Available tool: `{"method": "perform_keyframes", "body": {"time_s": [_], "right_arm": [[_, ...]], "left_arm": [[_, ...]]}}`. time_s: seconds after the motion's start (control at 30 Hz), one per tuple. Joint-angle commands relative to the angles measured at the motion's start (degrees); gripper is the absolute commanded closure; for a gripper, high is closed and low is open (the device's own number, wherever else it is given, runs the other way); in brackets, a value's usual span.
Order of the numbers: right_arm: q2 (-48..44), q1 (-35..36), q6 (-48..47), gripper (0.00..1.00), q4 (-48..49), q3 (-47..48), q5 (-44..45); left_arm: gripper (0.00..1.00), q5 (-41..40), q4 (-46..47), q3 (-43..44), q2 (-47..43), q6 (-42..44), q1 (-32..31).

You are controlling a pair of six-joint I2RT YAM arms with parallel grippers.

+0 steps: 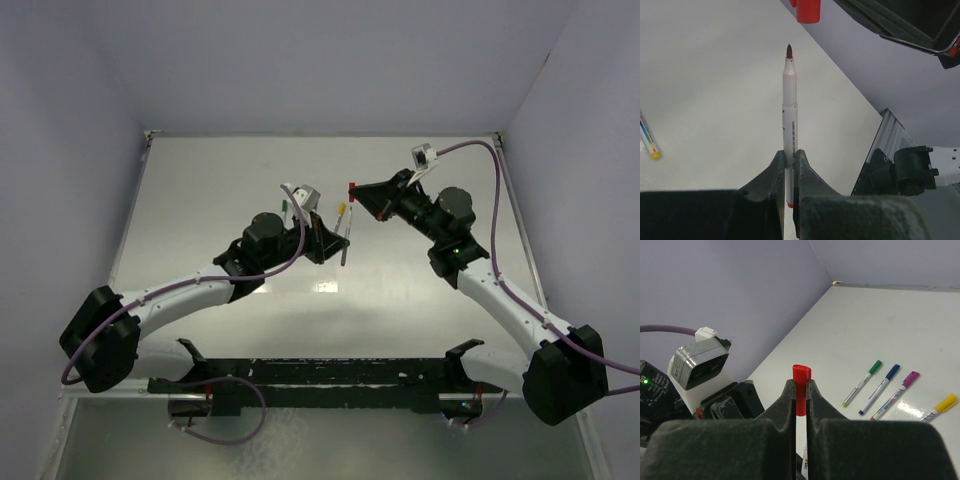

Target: Insert the pens into the pen caps

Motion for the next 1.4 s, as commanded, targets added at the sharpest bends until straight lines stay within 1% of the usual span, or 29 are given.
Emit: {"method": "perform_keyframes", "body": {"time_s": [0.0,0.7,0.93,1.37], "right_arm": [[0.2,-0.2,0.9,1.00,4.8,-0.5,-1.0],[1.6,-0.2,2.2,1.00,7.2,-1.1,-0.7],[3.4,-0.1,4.0,1.00,11.0,-2.1,-1.9],[5.3,-0.1,5.4,1.00,11.5,-4.5,-5.8]], "left_arm": [[1.00,1.3,4.9,0.0,-2.0,-1.1,0.6],[1.00,1.5,5.2,-0.6,-3.0,-1.2,1.6],[1.00,1.5,7.5,-0.2,-2.3,-1.8,2.1],[1.00,0.3,11.8,1.4,-1.7,-1.9,3.3]]}}
